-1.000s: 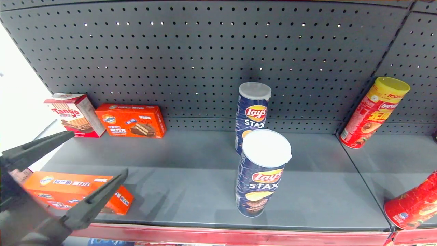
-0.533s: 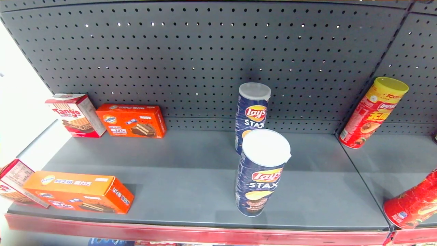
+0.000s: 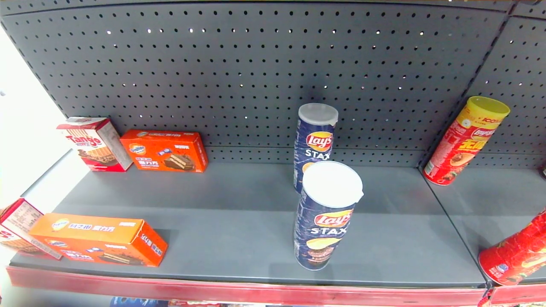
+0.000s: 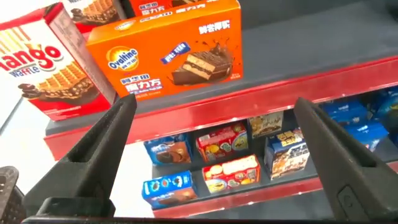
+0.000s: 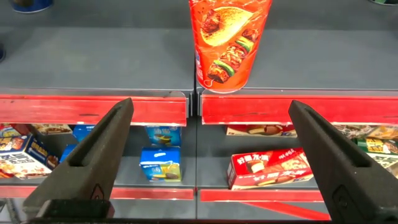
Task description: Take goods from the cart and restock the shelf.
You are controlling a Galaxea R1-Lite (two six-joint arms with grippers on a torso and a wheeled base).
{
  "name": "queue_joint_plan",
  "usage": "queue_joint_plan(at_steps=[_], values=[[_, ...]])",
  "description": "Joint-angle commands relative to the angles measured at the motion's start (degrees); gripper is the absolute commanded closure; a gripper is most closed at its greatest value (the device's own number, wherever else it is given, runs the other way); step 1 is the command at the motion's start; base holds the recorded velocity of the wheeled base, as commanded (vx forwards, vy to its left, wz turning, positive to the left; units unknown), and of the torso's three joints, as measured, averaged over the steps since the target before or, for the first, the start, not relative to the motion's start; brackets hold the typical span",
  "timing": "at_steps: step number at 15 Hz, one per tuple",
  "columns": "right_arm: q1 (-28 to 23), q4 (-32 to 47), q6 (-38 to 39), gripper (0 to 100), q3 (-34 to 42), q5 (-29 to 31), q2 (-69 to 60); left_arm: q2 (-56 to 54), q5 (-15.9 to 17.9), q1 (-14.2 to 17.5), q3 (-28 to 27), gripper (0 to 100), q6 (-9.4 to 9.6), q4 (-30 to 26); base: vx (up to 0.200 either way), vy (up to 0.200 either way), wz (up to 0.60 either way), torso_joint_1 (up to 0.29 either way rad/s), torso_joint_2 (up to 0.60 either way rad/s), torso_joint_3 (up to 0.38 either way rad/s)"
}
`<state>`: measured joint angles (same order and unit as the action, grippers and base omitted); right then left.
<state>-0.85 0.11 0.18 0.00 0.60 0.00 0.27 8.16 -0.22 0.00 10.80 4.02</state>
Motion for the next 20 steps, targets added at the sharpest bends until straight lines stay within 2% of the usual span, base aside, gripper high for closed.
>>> queue_joint_plan(at_steps=[1,2,6,8,9,10,11,13,14,15,20], values=[[0.0,0.0,0.0,0,0.0,0.0,0.0,-0.3,0.0,0.4,0.0,0,-1.48,-0.1,0.0,0.0,0.0,0.0,0.0,0.0],[0.0,0.0,0.0,0,0.0,0.0,0.0,-0.3,0.1,0.4,0.0,0,-2.45,-0.1,0.0,0.0,0.0,0.0,0.0,0.0],[0.0,0.0,0.0,0,0.0,0.0,0.0,-0.3,0.3,0.3,0.0,0,-2.01,0.0,0.0,0.0,0.0,0.0,0.0,0.0],[0.0,0.0,0.0,0,0.0,0.0,0.0,-0.3,0.6,0.2,0.0,0,-4.03,0.0,0.0,0.0,0.0,0.0,0.0,0.0],[0.0,0.0,0.0,0,0.0,0.0,0.0,-0.3,-0.2,0.3,0.0,0,-4.21,-0.1,0.0,0.0,0.0,0.0,0.0,0.0],[0.0,0.0,0.0,0,0.0,0.0,0.0,-0.3,-4.5,0.3,0.0,0,-3.59,-1.2,0.0,0.0,0.0,0.0,0.0,0.0],[0.0,0.0,0.0,0,0.0,0.0,0.0,-0.3,-9.9,0.3,-0.1,0,-5.18,-4.0,0.0,0.0,0.0,0.0,0.0,0.0],[0.0,0.0,0.0,0,0.0,0.0,0.0,-0.3,-7.4,0.1,0.0,0,-4.38,-3.8,0.0,0.0,0.0,0.0,0.0,0.0],[0.0,0.0,0.0,0,0.0,0.0,0.0,-0.3,-3.4,0.0,0.0,0,-4.74,-4.0,0.0,0.0,0.0,0.0,0.0,0.0],[0.0,0.0,0.0,0,0.0,0.0,0.0,-0.3,-1.1,0.0,0.0,0,-5.62,-4.1,0.0,0.0,0.0,0.0,0.0,0.0],[0.0,0.0,0.0,0,0.0,0.0,0.0,-0.3,-1.5,0.0,0.0,0,-5.53,-4.1,0.0,0.0,0.0,0.0,0.0,0.0]])
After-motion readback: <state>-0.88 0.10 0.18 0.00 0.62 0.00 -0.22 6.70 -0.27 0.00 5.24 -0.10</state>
